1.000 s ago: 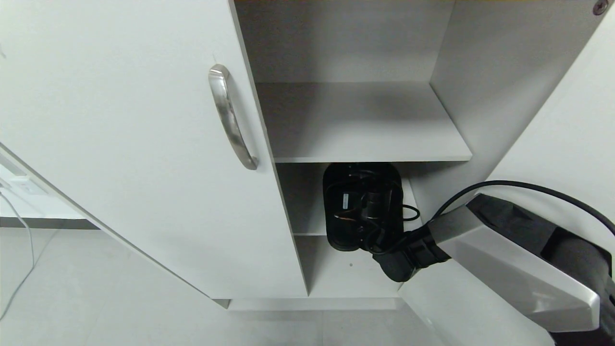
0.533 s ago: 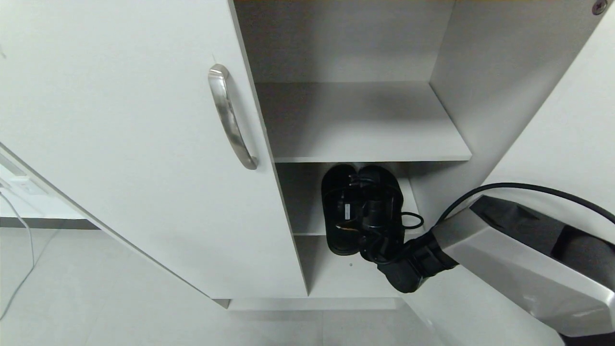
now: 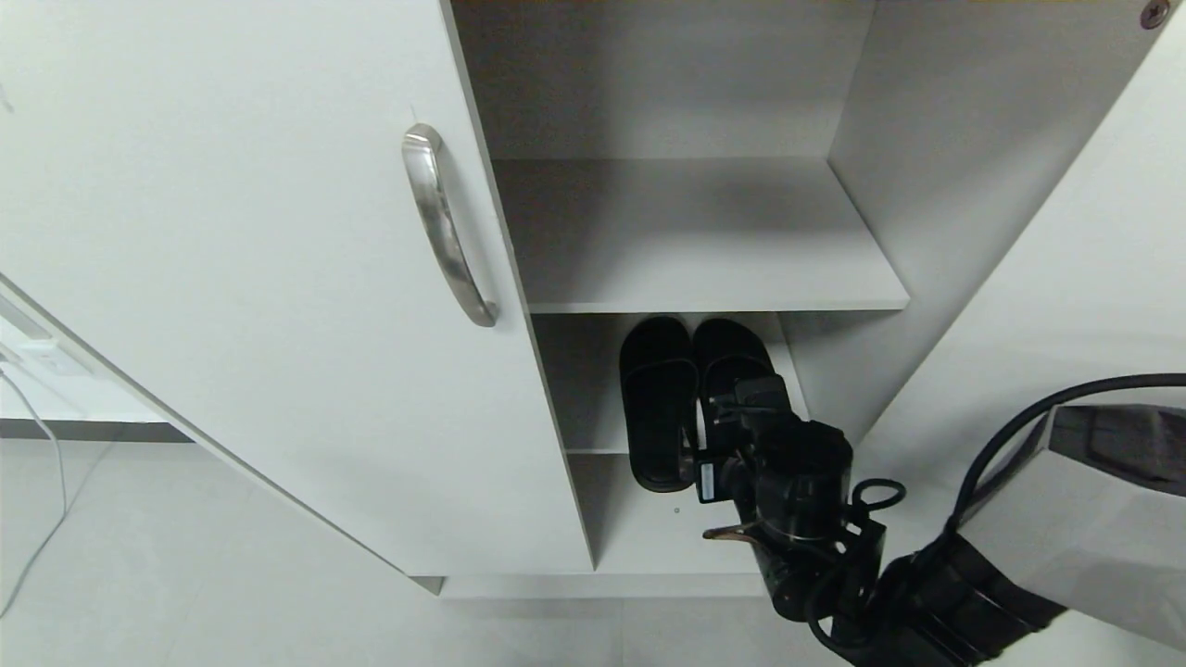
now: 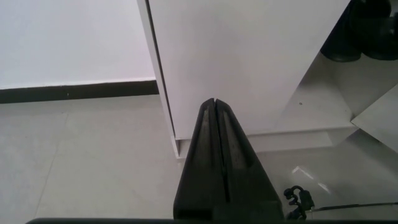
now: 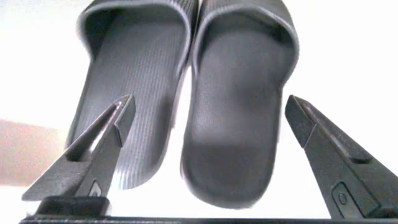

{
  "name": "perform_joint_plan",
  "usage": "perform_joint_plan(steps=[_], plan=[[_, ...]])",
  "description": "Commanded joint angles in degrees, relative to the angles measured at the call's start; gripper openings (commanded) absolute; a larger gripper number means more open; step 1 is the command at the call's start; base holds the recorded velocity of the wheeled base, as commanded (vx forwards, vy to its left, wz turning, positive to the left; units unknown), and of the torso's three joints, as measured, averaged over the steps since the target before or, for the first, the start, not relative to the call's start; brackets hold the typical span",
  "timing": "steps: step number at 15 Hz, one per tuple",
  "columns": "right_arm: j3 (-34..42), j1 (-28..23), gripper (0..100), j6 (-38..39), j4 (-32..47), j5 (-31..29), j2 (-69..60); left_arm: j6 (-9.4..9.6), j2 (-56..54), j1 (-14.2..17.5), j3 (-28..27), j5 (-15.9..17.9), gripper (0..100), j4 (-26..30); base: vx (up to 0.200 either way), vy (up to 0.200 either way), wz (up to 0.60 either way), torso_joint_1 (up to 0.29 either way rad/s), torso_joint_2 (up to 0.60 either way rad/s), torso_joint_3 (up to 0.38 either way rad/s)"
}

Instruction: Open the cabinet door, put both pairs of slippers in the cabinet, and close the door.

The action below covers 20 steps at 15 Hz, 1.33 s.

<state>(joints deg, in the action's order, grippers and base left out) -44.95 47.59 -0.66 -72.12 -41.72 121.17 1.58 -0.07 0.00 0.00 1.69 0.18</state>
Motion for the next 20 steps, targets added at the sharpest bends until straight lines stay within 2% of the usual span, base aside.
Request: perform_joint_plan(steps=[1,2,12,14,20], plan=[[4.43,1.19,100,-0.22,-1.09,0.14,-3.66,0.00,0.07,0.00,0.00,0.06,0,-0.01,0.000,0.000,0.00,0.000,0.00,0.000],[4.43,1.01,100,-0.13,-1.09,0.32,-3.05,0.00,0.07,0.00,0.00,0.06,0,-0.01,0.000,0.000,0.00,0.000,0.00,0.000],[3.99,0.92,100,-0.04,-1.80,0.41,-1.73,-0.09,0.07,0.00,0.00,0.06,0,-0.01,-0.200,0.000,0.00,0.002,0.00,0.003],[4.17,0.92,100,-0.04,-2.06,0.41,-1.64,-0.71,0.07,0.00,0.00,-0.29,0,-0.01,0.000,0.000,0.00,0.000,0.00,0.000],[4.69,1.36,100,-0.13,-2.59,0.50,-1.64,-0.88,0.07,0.00,-0.09,-0.38,0,-0.01,0.000,0.000,0.00,0.000,0.00,0.000]])
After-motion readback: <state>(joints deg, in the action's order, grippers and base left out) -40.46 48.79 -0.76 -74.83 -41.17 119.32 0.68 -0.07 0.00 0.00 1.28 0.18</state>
